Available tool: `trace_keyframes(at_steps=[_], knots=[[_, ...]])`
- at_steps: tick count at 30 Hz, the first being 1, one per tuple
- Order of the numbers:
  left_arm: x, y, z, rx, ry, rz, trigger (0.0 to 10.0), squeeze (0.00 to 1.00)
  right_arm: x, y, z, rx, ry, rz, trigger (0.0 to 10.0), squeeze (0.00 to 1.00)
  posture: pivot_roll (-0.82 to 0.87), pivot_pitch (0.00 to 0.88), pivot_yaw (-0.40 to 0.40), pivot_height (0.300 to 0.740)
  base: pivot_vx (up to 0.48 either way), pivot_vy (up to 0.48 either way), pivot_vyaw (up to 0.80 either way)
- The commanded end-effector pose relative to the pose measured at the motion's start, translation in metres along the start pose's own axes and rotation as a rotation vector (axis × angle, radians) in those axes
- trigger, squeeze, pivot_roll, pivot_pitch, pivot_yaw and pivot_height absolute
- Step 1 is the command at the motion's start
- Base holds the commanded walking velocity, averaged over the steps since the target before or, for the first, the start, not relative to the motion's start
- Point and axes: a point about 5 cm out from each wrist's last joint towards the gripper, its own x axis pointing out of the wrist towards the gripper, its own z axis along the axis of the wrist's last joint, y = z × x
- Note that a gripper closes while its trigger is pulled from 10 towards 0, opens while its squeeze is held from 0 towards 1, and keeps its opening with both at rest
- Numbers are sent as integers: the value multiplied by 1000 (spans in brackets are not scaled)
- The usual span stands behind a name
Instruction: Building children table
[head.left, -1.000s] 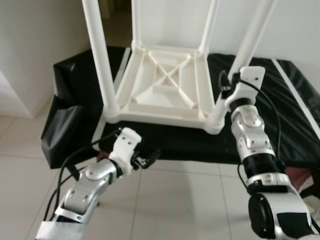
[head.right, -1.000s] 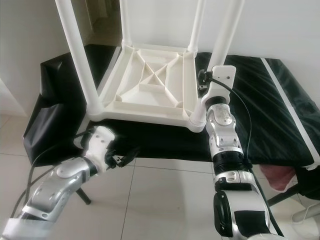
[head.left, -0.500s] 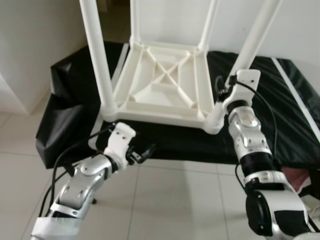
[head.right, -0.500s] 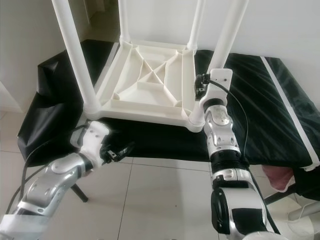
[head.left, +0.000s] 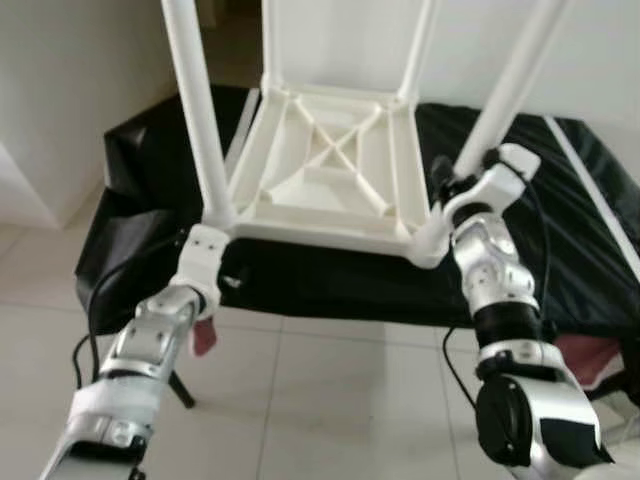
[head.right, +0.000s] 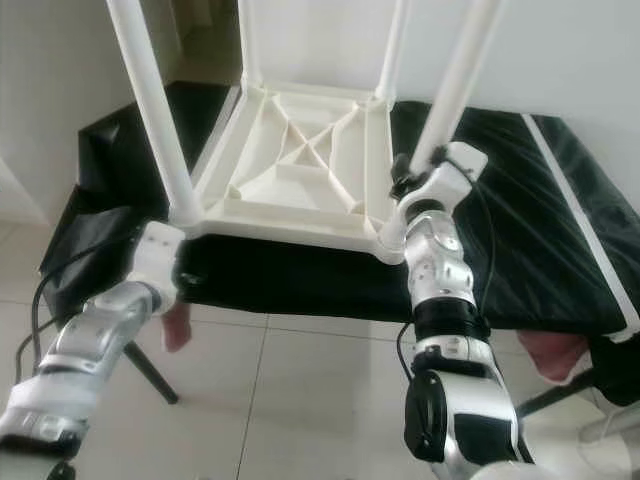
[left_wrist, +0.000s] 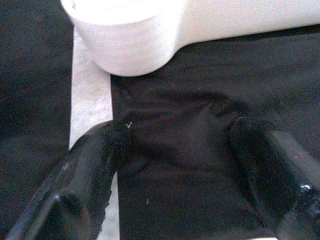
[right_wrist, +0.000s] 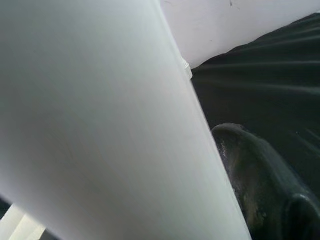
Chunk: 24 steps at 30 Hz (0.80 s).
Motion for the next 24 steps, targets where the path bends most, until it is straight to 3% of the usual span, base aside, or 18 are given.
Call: trace_keyframes(at_steps=[1,3,9,10,13,14,16,17,19,20,22,23,24], knots=[[2,4,-11,-1,55,88,10000,0,-3,-4,0,240,-14,-18,10000,0,37,48,-49,740,0,0,0],[11,9,-13,34,113,139,10000,0,-6,-7,-1,311,-11,-19,10000,0,25,48,-41,740,0,0,0],[18,12,-10,39,144,174,10000,0,-7,-10,1,372,-8,-15,10000,0,6,49,-31,740,0,0,0],[22,12,-9,37,157,196,10000,0,-8,-13,3,434,-11,-16,10000,0,3,48,-29,740,0,0,0],[30,13,11,-14,96,265,10000,0,-13,-18,4,559,4,-6,10000,0,-3,47,-27,740,0,0,0],[30,13,11,-14,96,265,10000,0,-13,-18,4,559,4,-6,10000,0,-3,47,-27,740,0,0,0],[34,14,31,-59,22,281,10000,0,-16,-21,0,613,21,-2,10000,0,1,45,-29,740,0,0,0],[34,14,31,-59,22,281,10000,0,-16,-21,0,613,21,-2,10000,0,1,45,-29,740,0,0,0],[38,15,65,-95,-91,301,10000,0,-21,-25,-5,677,40,1,10000,0,6,43,-33,740,0,0,0],[38,15,65,-95,-91,301,10000,0,-21,-25,-5,677,40,1,10000,0,6,43,-33,740,0,0,0],[37,13,110,-233,-244,267,10000,0,-26,-32,-12,741,54,-14,10000,0,11,42,-34,740,0,0,0],[37,13,110,-233,-244,267,10000,0,-26,-32,-12,741,54,-14,10000,0,11,42,-34,740,0,0,0],[36,13,126,-280,-296,249,10000,0,-27,-35,-14,750,58,-21,10000,0,11,42,-34,740,0,0,0]])
